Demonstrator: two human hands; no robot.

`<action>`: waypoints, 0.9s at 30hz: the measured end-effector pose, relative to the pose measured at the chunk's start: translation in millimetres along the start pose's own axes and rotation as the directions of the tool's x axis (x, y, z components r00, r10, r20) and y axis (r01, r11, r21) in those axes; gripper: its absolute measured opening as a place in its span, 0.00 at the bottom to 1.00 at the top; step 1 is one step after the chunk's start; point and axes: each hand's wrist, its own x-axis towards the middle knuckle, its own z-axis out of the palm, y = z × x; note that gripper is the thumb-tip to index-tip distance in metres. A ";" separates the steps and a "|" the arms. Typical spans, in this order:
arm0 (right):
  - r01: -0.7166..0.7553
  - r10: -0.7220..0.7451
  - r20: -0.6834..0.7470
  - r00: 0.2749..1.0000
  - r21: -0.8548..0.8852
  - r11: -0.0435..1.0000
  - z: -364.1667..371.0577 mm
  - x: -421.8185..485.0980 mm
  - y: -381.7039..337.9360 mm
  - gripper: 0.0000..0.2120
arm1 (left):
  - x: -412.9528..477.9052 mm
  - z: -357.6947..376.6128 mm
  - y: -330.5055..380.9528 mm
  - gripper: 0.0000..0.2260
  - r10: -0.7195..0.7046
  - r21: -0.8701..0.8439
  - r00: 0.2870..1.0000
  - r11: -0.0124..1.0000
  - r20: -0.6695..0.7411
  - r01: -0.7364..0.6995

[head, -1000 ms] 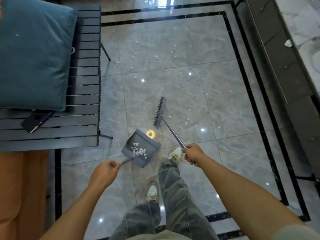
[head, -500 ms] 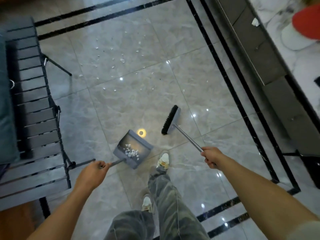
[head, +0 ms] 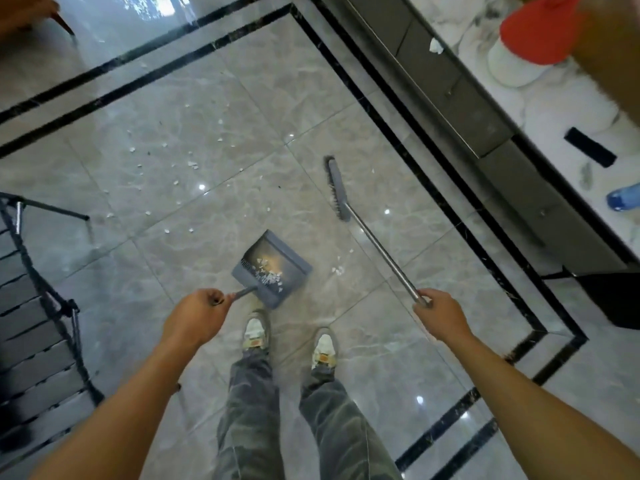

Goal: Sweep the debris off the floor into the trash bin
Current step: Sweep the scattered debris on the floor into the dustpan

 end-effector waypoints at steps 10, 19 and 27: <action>-0.341 0.374 -0.051 0.926 0.313 0.887 4.2 165.5 -87.3 0.10 | 119.9 -34.9 79.5 0.15 0.220 0.392 0.968 0.886 0.118 -0.249; -0.548 0.517 0.184 0.836 0.235 0.803 27.2 259.8 -118.4 0.10 | 171.9 -26.8 112.4 0.16 0.271 0.516 0.962 0.820 0.028 -0.246; -0.525 0.466 0.293 0.835 0.170 0.834 75.2 163.5 -87.2 0.16 | 174.3 -19.1 147.4 0.14 0.232 0.517 0.973 0.831 0.014 -0.206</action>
